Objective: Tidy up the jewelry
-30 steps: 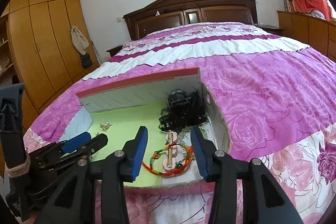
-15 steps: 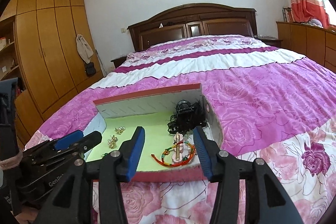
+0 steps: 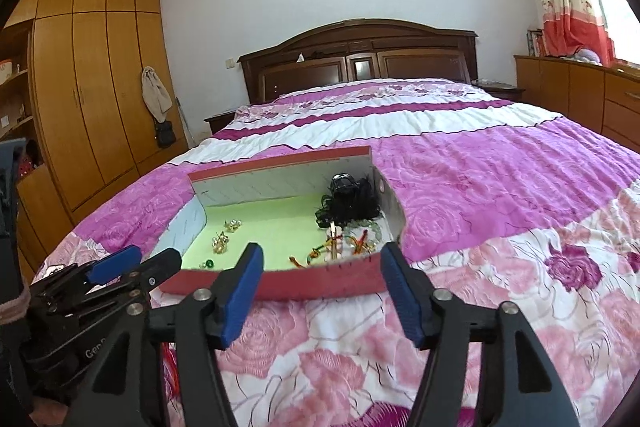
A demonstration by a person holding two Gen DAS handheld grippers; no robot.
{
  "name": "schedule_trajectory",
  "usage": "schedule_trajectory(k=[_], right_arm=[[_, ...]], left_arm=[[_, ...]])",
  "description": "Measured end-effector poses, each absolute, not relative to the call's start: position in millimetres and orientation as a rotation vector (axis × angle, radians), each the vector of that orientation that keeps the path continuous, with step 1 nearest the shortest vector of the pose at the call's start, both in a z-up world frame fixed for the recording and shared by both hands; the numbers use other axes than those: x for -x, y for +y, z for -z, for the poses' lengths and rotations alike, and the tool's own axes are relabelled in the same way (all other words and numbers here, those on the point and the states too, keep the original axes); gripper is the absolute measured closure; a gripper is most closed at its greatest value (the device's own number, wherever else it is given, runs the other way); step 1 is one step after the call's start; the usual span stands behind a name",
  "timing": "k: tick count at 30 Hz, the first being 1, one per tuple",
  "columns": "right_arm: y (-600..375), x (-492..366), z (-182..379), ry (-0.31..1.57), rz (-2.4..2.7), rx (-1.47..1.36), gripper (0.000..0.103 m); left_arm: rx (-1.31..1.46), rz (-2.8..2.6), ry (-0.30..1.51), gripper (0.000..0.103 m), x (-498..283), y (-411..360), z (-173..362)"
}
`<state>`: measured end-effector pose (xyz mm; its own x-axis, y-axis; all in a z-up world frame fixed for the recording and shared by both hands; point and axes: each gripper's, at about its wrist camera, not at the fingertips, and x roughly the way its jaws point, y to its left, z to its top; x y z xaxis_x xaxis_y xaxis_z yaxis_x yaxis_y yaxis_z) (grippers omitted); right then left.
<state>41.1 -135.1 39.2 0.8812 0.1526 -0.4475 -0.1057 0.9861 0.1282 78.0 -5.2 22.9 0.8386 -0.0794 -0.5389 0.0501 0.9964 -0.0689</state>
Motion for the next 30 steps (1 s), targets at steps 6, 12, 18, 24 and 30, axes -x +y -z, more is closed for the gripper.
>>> schedule_trajectory(k=[6,12,18,24,30], right_arm=[[-136,-21,-27,0.468,-0.104,-0.097,0.034],[-135,-12,-12,0.484,-0.092,-0.092,0.034],[-135,-6,-9,0.456,-0.083,-0.087,0.032],[-136,-6,-4,0.459,-0.075,-0.095,0.032],[-137,-6,-3,0.458,-0.074,-0.093,0.032]], left_arm=[[0.054,0.033,0.576,0.058,-67,-4,-10],[0.004,0.015,0.579,0.057,-56,-13,3],[-0.017,0.007,0.556,0.054,-50,-17,6],[-0.017,0.001,0.542,0.049,-46,-18,9],[-0.022,0.003,0.536,0.047,-46,-19,9]])
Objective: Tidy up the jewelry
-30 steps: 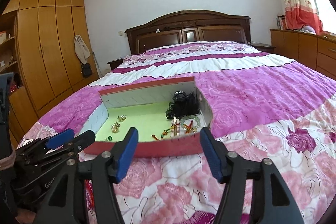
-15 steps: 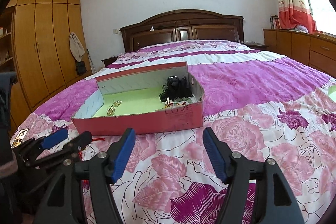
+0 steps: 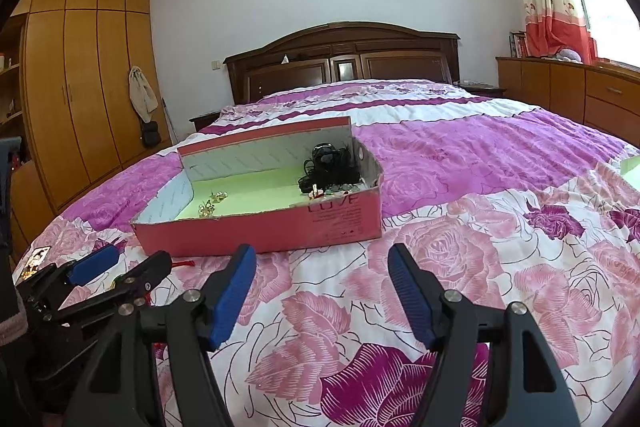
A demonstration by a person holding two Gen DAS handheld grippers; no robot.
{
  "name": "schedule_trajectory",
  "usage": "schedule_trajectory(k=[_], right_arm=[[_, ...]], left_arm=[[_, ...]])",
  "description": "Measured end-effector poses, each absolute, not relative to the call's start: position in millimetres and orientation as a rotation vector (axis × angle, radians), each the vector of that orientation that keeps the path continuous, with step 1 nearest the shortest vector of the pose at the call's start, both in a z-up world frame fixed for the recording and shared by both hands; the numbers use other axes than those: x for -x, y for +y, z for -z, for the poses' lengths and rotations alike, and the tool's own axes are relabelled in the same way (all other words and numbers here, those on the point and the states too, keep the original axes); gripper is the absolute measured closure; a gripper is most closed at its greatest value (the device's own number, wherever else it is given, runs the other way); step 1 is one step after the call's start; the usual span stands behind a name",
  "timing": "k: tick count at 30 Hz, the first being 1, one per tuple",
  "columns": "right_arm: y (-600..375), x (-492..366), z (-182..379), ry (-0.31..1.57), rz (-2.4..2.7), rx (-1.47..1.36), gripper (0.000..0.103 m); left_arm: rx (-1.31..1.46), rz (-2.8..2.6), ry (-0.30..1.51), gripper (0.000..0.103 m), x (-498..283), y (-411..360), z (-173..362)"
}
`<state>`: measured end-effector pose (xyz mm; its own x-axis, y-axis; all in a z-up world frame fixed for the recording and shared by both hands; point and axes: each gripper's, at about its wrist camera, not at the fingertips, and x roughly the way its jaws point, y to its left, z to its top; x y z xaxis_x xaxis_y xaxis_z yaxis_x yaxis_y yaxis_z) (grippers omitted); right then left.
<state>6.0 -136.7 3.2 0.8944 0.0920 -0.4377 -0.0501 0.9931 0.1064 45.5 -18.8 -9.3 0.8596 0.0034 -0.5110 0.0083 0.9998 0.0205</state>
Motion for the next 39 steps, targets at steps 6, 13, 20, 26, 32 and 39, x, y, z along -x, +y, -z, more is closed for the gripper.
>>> schedule_trajectory(k=[6,13,20,26,32,39], right_arm=[[-137.3,-6.0,-1.3,0.453,-0.073,-0.078,0.032],[-136.8,-5.3,-1.6,0.452,-0.074,-0.08,0.032],[-137.2,-5.7,-1.3,0.454,-0.074,-0.079,0.032],[-137.0,-5.5,-1.4,0.453,-0.074,-0.078,0.032],[-136.5,-5.2,-1.7,0.453,-0.074,-0.078,0.032],[-136.4,-5.2,-1.7,0.452,-0.074,-0.078,0.032]], left_arm=[[-0.023,0.001,0.529,0.045,-44.3,-19.5,8.8],[-0.027,0.0,0.517,0.045,-42.4,-19.8,7.4],[-0.031,-0.001,0.504,0.045,-40.0,-20.5,6.2],[-0.03,0.0,0.504,0.045,-40.1,-20.2,6.0],[-0.03,0.0,0.504,0.045,-40.2,-20.1,6.0],[-0.03,-0.001,0.504,0.045,-40.3,-20.0,6.1]])
